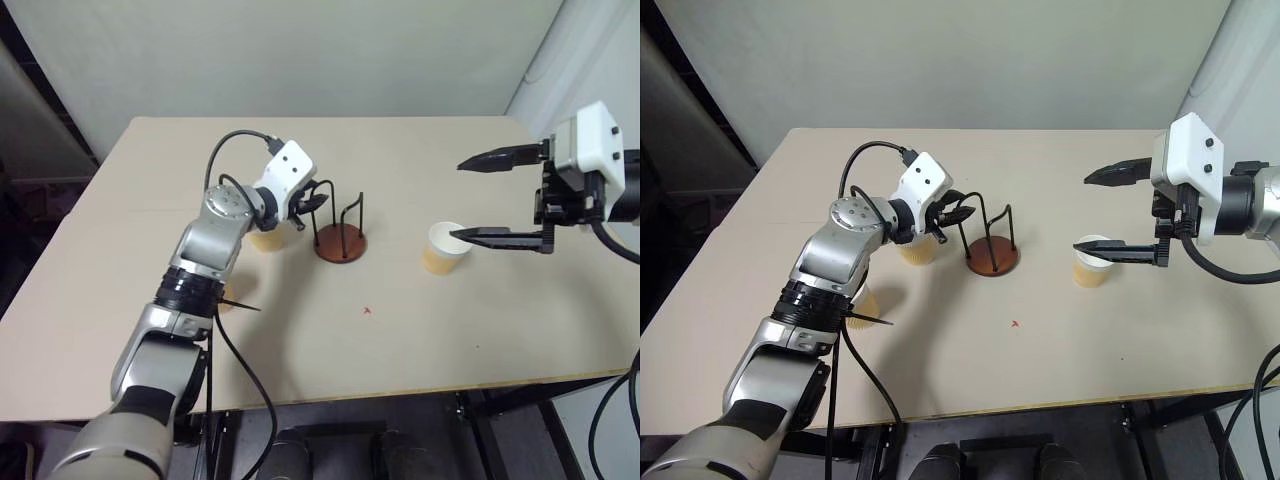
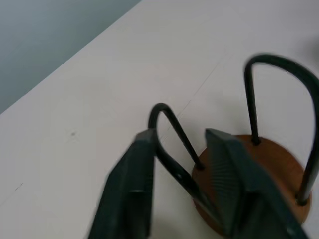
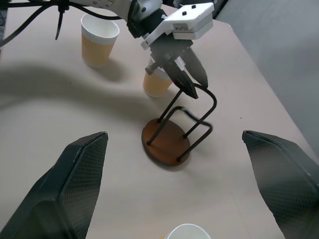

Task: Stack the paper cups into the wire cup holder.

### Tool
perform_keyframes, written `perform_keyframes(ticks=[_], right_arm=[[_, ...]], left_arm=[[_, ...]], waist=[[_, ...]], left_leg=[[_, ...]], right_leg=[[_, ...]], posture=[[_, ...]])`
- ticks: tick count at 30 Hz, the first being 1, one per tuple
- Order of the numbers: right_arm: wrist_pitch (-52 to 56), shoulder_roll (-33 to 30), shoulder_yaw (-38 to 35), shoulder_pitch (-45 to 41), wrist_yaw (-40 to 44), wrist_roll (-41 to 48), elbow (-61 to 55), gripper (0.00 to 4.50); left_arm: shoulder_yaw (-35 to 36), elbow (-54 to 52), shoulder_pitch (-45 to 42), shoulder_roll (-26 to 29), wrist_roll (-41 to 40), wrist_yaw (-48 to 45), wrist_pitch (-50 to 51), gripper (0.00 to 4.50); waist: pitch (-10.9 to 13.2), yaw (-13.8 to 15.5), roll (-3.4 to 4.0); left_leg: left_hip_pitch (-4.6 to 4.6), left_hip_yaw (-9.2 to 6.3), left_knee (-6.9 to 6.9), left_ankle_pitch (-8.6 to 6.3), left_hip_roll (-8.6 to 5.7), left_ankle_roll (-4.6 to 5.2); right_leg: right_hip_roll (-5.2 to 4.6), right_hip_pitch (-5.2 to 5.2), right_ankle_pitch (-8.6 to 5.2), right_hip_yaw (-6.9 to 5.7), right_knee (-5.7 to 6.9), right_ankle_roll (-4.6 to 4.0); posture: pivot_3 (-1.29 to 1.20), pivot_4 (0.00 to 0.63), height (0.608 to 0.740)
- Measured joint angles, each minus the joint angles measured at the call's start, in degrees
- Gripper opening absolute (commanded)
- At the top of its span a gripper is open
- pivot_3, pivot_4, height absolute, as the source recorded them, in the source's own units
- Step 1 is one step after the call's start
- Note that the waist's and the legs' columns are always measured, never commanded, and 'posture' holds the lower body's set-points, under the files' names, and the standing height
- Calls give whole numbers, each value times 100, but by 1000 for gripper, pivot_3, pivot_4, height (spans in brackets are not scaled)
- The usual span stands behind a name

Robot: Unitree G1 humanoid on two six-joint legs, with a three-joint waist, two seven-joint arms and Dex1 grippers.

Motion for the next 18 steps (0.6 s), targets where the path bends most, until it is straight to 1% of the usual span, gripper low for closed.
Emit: perform_keyframes(ticks=[4,7,10,13,16,18], right_arm=[[-32,-4,-2,46,-63,4,10,4500],[-90,3,1,45,-94,1,49,4500],[-151,7,15,45,-101,-4,110,4500],[-192,7,40,50,-107,-10,125,4500],[-227,6,39,114,-121,-38,125,4500],[-244,6,40,171,-127,-45,125,4500]], left_arm=[[70,-455,203,118,-125,-200,271,1784],[91,-529,252,159,-57,-176,357,1784],[125,-609,271,154,-57,-148,437,1784],[301,-758,376,212,-92,-47,643,1784],[432,-985,522,301,-163,-15,843,2312],[502,-1099,589,299,-250,30,993,2986]], waist=[[0,-3,0],[0,-3,1],[0,-2,1],[0,-2,1],[0,-2,1],[0,-3,0]], left_leg=[[3,30,5,-14,-2,24],[7,34,8,-31,-1,55],[7,35,11,-36,-1,63],[7,38,11,-37,-1,66],[7,40,11,-38,-1,66],[5,40,11,-38,-1,65]], right_leg=[[-1,-1,-1,16,-8,0],[-1,-2,-4,16,-5,5],[-1,-2,-3,16,-3,15],[-1,-6,-3,18,-3,19],[-1,-6,-5,18,-3,24],[-2,-9,-6,18,-3,25]], posture=[[0,150,740],[0,150,740],[0,150,740],[0,150,740],[0,150,740],[0,150,740]])
